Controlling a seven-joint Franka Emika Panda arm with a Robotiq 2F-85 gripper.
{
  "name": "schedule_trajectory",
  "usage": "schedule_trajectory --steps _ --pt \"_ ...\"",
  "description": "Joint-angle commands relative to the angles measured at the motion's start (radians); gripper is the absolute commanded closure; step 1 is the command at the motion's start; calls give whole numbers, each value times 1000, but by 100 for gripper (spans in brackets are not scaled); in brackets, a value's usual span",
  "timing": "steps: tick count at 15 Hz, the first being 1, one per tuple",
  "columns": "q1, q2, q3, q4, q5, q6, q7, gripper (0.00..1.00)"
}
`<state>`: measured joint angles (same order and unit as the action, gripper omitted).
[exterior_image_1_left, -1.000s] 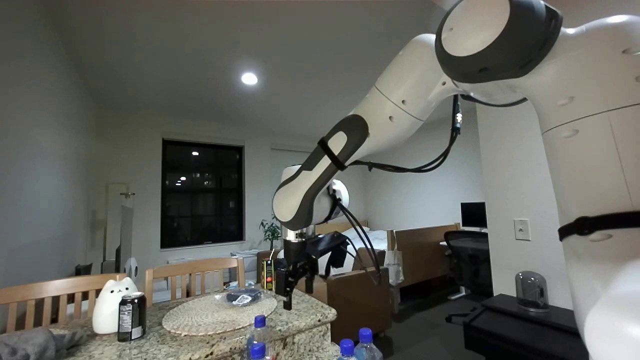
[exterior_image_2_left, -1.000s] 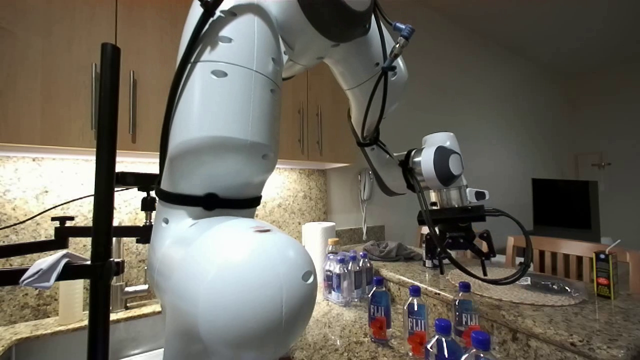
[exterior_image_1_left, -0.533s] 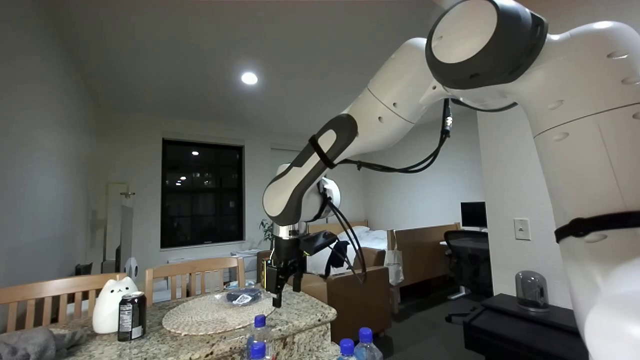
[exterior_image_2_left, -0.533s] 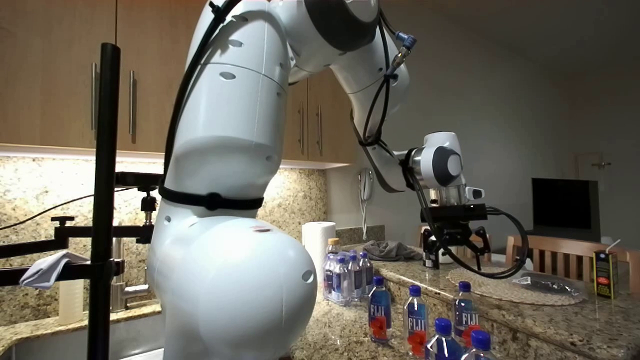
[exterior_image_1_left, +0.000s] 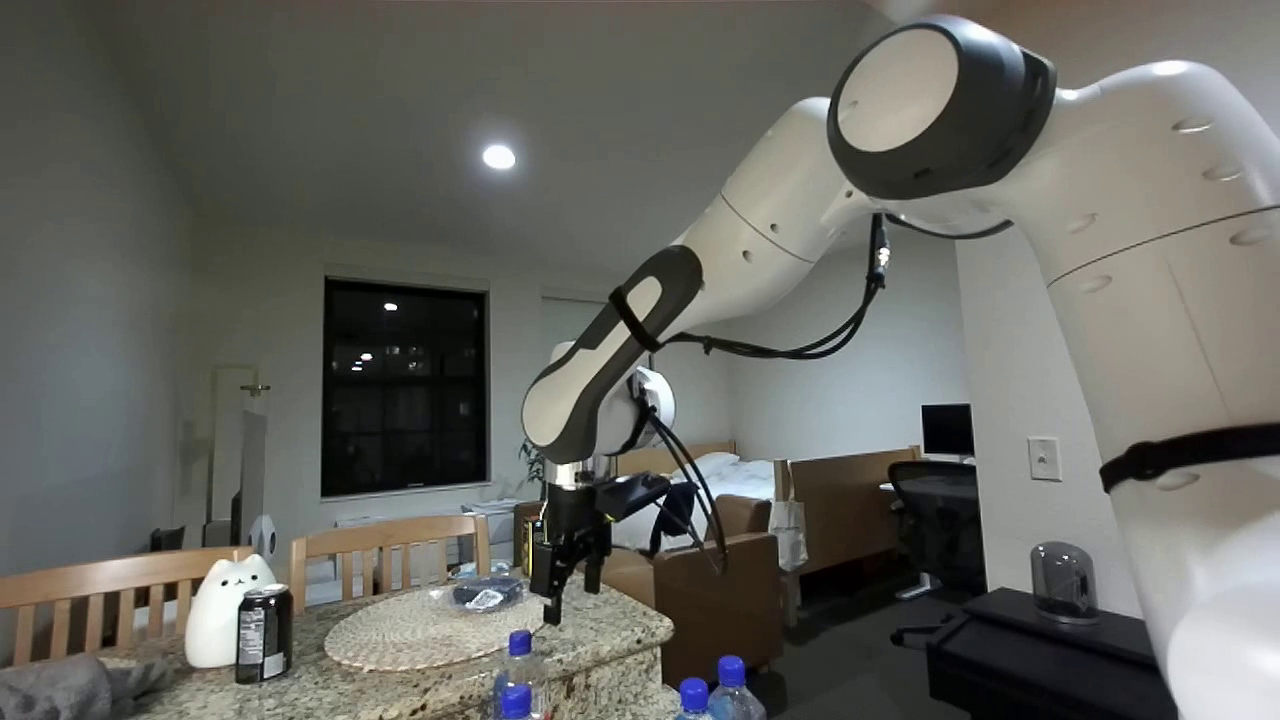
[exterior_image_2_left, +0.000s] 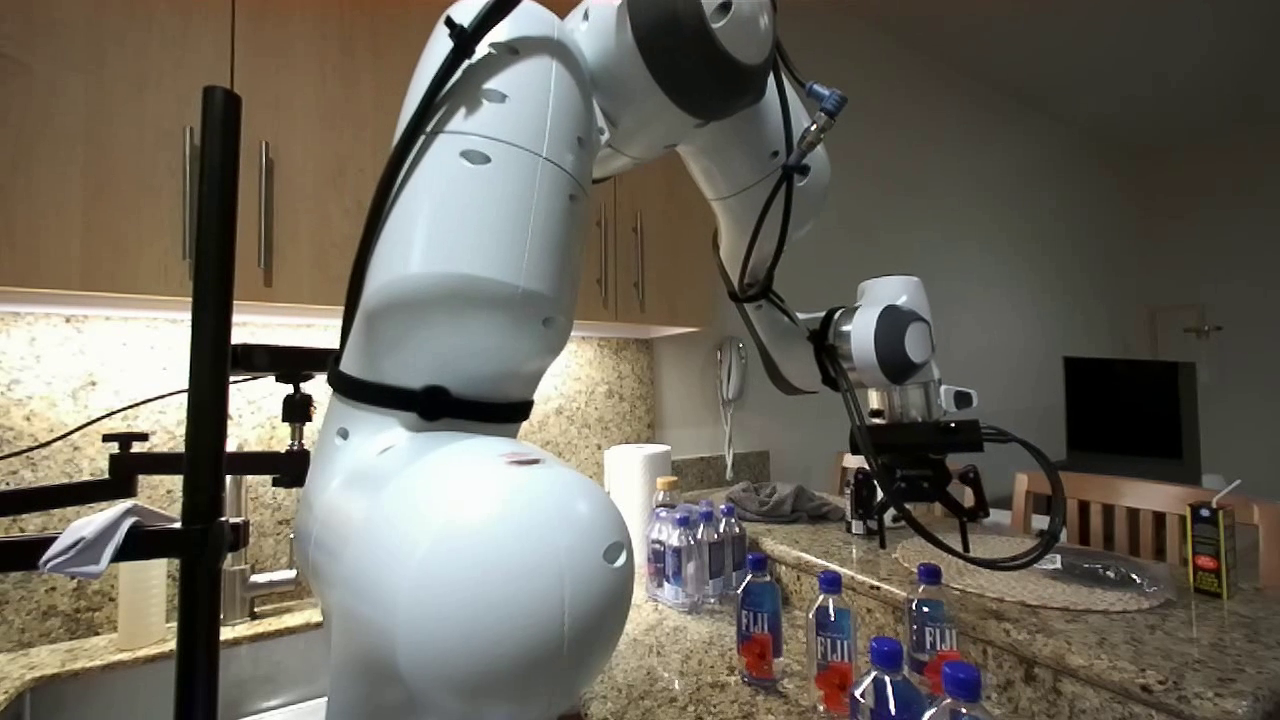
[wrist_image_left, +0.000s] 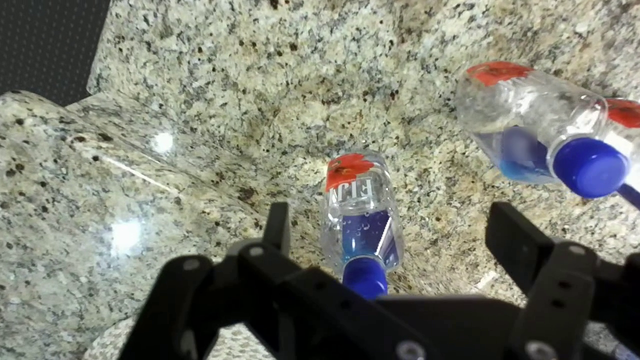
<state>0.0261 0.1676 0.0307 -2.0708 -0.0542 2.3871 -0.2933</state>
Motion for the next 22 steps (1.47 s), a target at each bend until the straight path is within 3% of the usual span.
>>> schedule_trajectory --steps 1,9,19,20,22 --pt "-16 65 5 71 -1 16 -39 0" --pt "-4 220 31 243 -43 -6 -81 0" --pt "3 345 55 358 -110 -12 -125 0" --pt "4 353 56 365 -112 -15 -129 17" --pt "5 364 59 376 -114 -20 -132 33"
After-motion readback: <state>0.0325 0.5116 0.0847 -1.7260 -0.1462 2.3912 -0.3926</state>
